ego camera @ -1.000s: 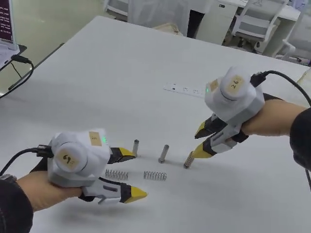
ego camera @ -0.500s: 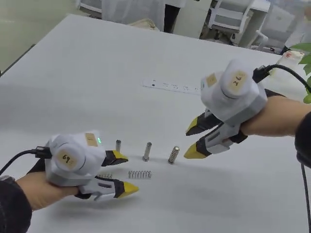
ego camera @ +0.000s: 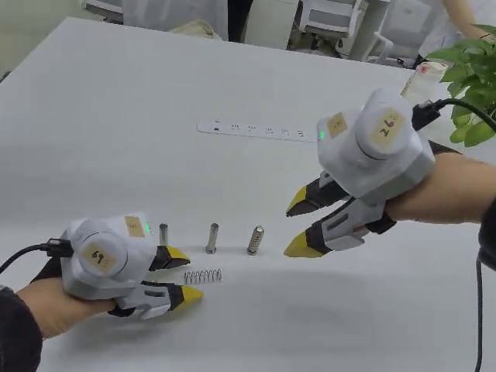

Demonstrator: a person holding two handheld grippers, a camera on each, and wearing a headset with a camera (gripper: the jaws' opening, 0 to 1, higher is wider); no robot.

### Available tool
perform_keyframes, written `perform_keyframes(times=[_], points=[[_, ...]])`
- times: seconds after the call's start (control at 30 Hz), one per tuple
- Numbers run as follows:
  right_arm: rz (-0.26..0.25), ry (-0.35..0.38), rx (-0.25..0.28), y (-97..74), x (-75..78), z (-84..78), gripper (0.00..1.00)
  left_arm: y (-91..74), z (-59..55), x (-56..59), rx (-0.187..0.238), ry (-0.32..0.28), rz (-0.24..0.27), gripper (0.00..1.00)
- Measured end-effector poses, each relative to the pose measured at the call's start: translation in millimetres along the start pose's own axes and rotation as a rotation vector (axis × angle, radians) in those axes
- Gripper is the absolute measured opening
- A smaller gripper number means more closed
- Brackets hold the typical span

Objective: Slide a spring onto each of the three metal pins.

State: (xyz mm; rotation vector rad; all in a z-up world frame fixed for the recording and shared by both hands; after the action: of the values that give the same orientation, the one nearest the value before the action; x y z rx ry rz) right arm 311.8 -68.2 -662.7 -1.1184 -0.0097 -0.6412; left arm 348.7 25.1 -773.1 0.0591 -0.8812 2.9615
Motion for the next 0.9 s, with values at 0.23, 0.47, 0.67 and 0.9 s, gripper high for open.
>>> perform_keyframes(times=[0.23, 0.47, 0.67, 0.9], points=[[-0.003, 0.004, 0.007, -2.1, -1.7, 1.3, 0.3, 0.9, -2.3, -2.2, -0.02, 0.006, 0.009, 0.17], [-0.003, 0.004, 0.014, -3.4, -2.8, 2.6, 0.3, 2.5, -5.4, -3.3, -0.04, 0.014, 0.018, 0.1], [0.0, 0.007, 0.014, -2.9, -6.0, 1.4, 0.3, 2.0, -6.1, -3.6, -0.046, 0.022, 0.025, 0.04], [0.005, -0.002, 0.014, -3.6, -10.3, 2.6, 0.3, -1.2, -4.2, -1.8, -0.043, 0.018, 0.024, 0.03]])
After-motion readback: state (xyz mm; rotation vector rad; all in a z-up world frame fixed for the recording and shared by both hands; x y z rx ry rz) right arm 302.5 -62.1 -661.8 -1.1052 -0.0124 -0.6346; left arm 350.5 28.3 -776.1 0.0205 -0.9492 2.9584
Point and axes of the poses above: the centre of the closed fingertips' face, and the gripper's own axes: y roughly forward along the fingers, x roughly to its right, z roughly out of its top, the point moved 1 cm from there along -y, roughly backward along the fingers, and after that the axes turned 12 degrees about -z, right-handed, at the moved point
